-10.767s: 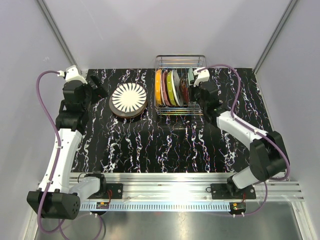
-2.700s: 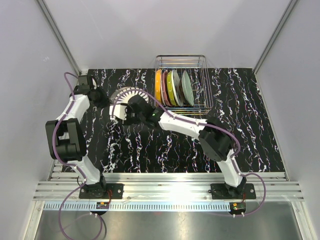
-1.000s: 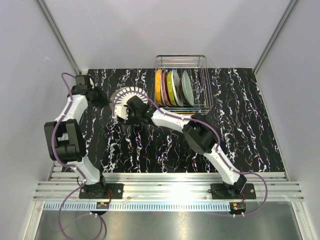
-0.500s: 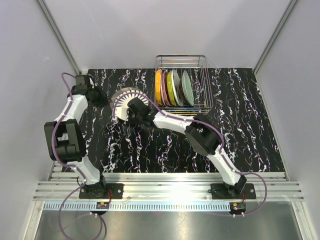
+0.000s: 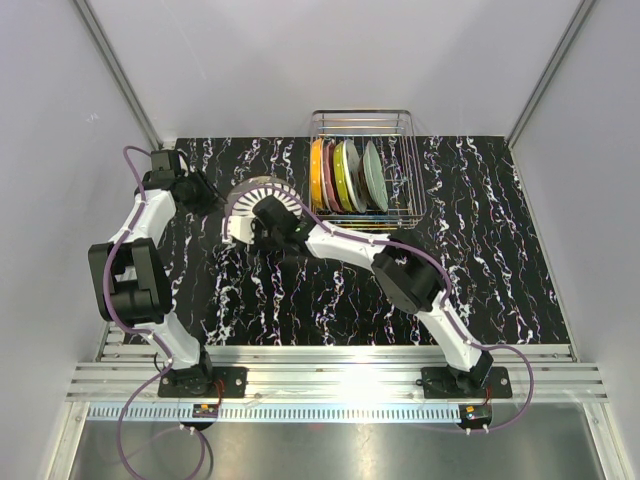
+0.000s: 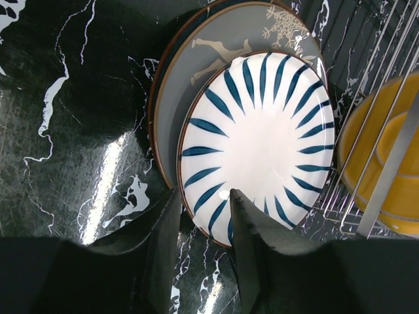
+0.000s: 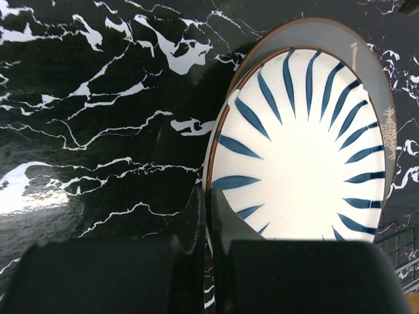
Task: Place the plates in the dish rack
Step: Grab a plate with the right arm, then pass the plate from the right arm to the left
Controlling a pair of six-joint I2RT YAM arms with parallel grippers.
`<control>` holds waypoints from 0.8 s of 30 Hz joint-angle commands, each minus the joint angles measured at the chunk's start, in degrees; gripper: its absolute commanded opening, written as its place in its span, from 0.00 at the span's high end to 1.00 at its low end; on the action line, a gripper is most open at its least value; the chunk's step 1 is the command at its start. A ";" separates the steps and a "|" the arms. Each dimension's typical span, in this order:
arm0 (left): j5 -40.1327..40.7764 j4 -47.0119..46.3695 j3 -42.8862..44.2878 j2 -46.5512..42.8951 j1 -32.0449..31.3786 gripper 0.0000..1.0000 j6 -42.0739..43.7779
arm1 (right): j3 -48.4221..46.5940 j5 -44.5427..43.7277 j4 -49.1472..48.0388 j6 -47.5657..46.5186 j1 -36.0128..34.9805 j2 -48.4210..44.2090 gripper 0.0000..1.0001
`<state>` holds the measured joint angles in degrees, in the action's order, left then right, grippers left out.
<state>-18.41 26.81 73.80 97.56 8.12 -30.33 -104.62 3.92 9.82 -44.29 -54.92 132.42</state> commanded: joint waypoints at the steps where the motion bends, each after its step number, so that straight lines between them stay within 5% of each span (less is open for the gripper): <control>1: -2.85 -2.29 0.03 -1.06 0.41 0.60 -0.61 | 0.21 1.17 0.29 3.07 -0.54 -5.68 1.00; 24: -7.43 -2.11 -0.85 2.81 0.32 0.53 -1.84 | -4.19 2.05 -8.24 11.07 -0.19 -7.61 1.00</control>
<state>-24.05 25.63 72.58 99.96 8.21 -32.05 -105.65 5.67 8.27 -35.29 -54.96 131.20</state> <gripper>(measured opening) 0.464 0.020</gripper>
